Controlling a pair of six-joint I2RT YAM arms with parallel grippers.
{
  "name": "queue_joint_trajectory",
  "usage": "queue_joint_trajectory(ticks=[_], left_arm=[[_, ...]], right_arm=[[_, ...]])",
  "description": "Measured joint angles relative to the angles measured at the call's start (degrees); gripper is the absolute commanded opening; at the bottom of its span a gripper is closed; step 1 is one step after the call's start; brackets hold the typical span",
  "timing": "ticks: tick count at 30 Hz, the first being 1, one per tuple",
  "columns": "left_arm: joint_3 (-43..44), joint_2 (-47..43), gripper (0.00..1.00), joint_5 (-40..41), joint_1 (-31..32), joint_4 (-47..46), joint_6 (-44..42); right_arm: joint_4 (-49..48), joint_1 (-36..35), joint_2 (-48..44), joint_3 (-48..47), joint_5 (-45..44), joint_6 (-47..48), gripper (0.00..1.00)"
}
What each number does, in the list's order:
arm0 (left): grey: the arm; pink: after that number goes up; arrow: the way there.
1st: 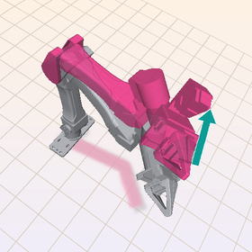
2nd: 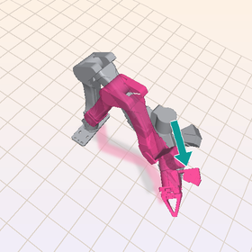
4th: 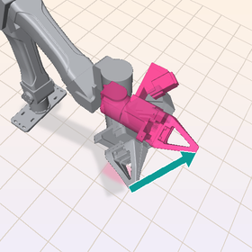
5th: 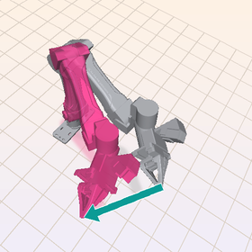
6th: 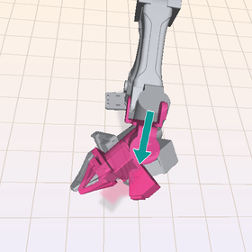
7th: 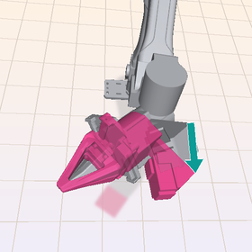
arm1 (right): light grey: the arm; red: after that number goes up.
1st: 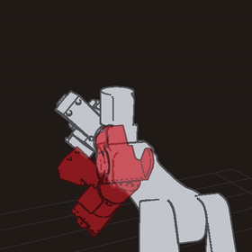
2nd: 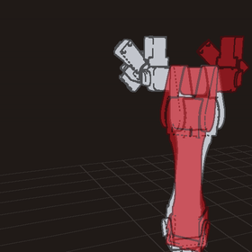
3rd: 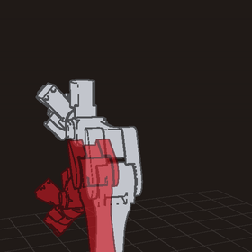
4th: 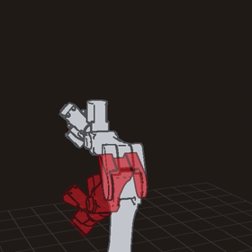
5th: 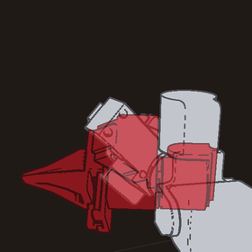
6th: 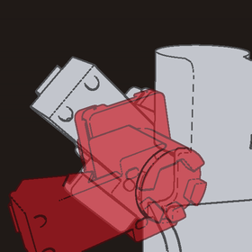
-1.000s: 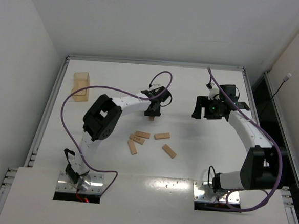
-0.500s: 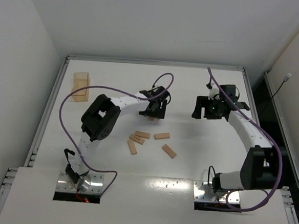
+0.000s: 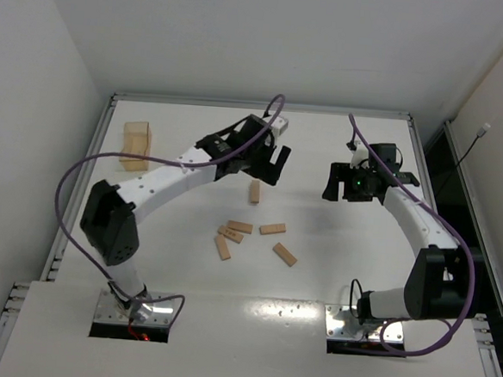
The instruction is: Build the wood block tower
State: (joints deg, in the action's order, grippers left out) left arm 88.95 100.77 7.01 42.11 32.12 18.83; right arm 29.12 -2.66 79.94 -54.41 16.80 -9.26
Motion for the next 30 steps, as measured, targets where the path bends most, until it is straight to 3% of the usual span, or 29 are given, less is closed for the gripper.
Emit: queue_joint_trajectory(ticks=[1,2,5,6,8,9,14,18,30], left_arm=[[0.0,-2.19,0.83,-2.43,0.02,0.0,-1.97],[-0.13,-4.02,0.75,-5.27,0.07,0.11,-4.09],[-2.75,-9.01,0.64,-13.22,0.11,1.64,-11.19],[-3.98,-10.19,0.47,-15.65,0.13,3.17,-14.1],[-7.08,-11.58,0.36,-19.8,0.13,5.73,-19.34],[-8.72,-11.91,0.25,-21.2,0.15,6.84,-21.46],[-18.88,-12.35,0.03,-22.62,0.17,8.66,-29.75],[-22.58,-12.15,0.0,-21.03,0.17,7.48,-33.9],[-30.51,-8.98,0.0,-19.65,0.17,-7.72,-38.29]], right_arm=[[0.0,0.0,-0.02,0.0,0.0,0.0,0.72],[0.02,0.0,-0.09,0.0,0.0,0.04,0.72],[0.04,0.0,-0.46,0.0,0.07,0.22,0.72],[0.04,0.0,-0.63,0.0,0.17,0.22,0.72],[0.02,0.0,-0.85,0.0,0.5,0.37,0.72],[0.0,0.0,-0.87,0.0,0.7,0.44,0.72],[-0.13,0.0,-0.87,0.0,1.84,0.61,0.72],[-0.15,0.0,-0.87,-0.02,1.95,1.16,0.72],[-0.22,0.0,-0.87,-0.02,1.92,1.99,0.72]])
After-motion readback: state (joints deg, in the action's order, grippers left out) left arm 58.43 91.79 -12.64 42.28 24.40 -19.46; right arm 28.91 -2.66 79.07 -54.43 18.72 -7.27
